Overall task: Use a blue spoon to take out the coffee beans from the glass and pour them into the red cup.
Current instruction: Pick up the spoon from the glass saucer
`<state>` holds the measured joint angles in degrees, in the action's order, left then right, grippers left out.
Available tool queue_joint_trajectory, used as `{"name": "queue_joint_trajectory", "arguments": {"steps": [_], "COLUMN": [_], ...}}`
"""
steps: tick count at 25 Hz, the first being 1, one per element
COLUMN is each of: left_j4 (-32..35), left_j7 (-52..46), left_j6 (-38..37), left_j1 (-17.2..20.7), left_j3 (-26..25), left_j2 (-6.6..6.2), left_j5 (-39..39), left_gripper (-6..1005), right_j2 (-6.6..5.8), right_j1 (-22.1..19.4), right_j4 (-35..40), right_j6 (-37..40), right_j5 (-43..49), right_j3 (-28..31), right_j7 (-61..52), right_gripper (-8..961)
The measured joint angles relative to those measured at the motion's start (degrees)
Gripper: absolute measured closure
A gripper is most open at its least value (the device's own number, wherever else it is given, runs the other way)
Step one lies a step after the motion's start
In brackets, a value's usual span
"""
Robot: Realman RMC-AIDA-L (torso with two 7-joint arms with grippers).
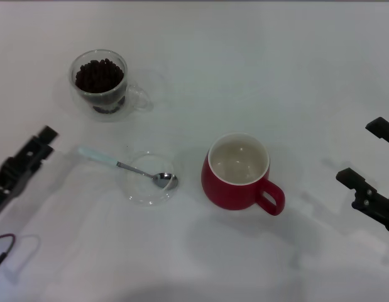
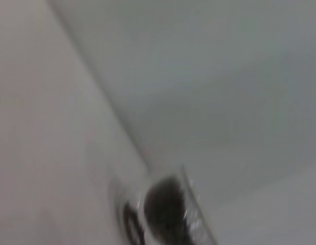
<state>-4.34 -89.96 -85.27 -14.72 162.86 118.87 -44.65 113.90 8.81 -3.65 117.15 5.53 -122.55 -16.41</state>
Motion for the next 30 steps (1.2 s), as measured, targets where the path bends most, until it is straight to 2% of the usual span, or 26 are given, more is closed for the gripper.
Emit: {"name": "queue_joint_trajectory", "arguments": {"steps": [6,30], "left_j4": [0.9,1.9], "left_j7": [-3.0,-6.9], "left_j6": [3.0,7.5], "left_j1": [-1.7,-7.0], "left_j3": [0.0,0.0], "left_j2": [0.10,-0.05], "left_j5": [4.9,11.7], "left_gripper": [285,285], "right_j2": [0.00,0.36], "right_j1": [0.3,0.2], "right_j4": [0.0,-0.6], "right_j6": [-0.2,0.5], "right_j5": [0.0,0.2], "right_j3": [-0.1,-0.3], "right_j7": [-0.1,0.0], "right_gripper": [144,143]}}
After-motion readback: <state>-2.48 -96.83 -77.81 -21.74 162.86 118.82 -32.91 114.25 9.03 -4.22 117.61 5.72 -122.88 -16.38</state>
